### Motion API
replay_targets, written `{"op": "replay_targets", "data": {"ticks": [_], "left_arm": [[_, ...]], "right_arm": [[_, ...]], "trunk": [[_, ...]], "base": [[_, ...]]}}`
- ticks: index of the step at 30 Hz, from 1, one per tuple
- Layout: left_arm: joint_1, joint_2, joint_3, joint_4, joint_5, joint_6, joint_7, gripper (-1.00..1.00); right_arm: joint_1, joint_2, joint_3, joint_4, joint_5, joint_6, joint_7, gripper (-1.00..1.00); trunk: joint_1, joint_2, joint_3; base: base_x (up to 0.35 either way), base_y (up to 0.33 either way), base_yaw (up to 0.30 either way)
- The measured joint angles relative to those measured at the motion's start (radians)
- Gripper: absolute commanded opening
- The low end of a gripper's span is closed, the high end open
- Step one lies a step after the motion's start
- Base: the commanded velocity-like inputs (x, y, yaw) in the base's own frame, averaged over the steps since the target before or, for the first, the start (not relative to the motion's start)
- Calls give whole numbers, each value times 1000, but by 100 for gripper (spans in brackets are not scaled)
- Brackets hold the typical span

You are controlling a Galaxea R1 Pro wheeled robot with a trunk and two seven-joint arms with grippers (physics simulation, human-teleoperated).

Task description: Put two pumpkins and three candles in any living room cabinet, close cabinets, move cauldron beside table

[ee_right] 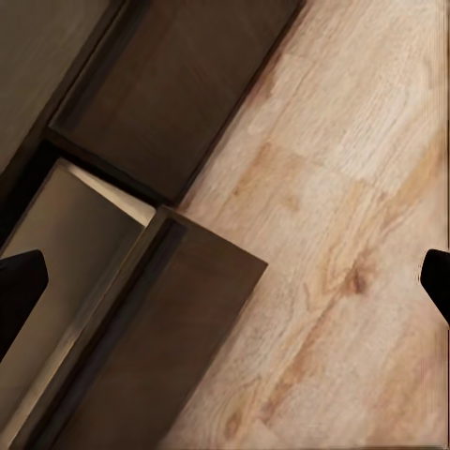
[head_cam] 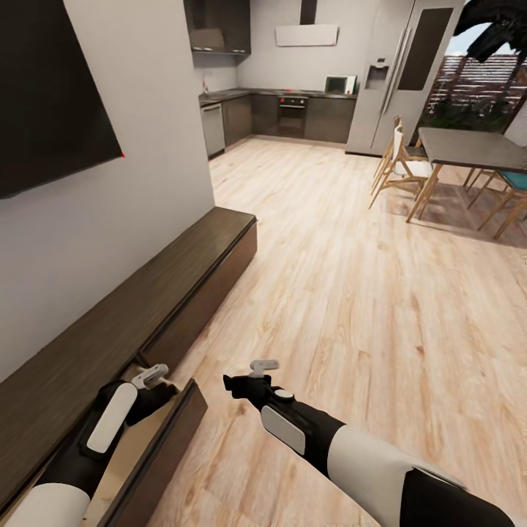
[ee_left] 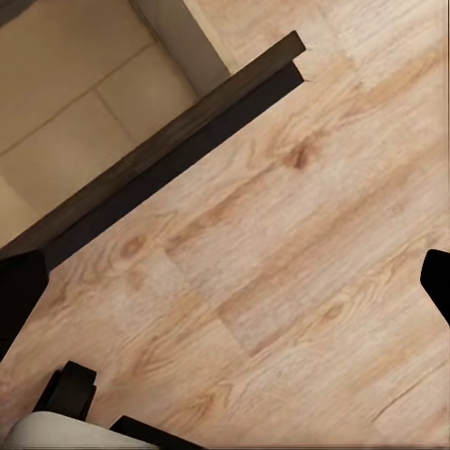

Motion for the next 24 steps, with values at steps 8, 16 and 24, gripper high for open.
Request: {"op": "replay_targets", "data": {"ticks": [8,16,24], "left_arm": [[0,1,0,0,0,0,0,100],[0,1,0,0,0,0,0,100],[0,1,0,0,-1,0,0,100]], "right_arm": [[0,0,-1,0,0,0,0,100],[0,0,0,0,0,0,0,100],[0,0,0,-1,0,0,0,100]], "trunk": [[-31,56,14],[-61,112,28],[-73,133,26]], "base": [[0,0,-142],[0,0,-142],[0,0,-142]]}}
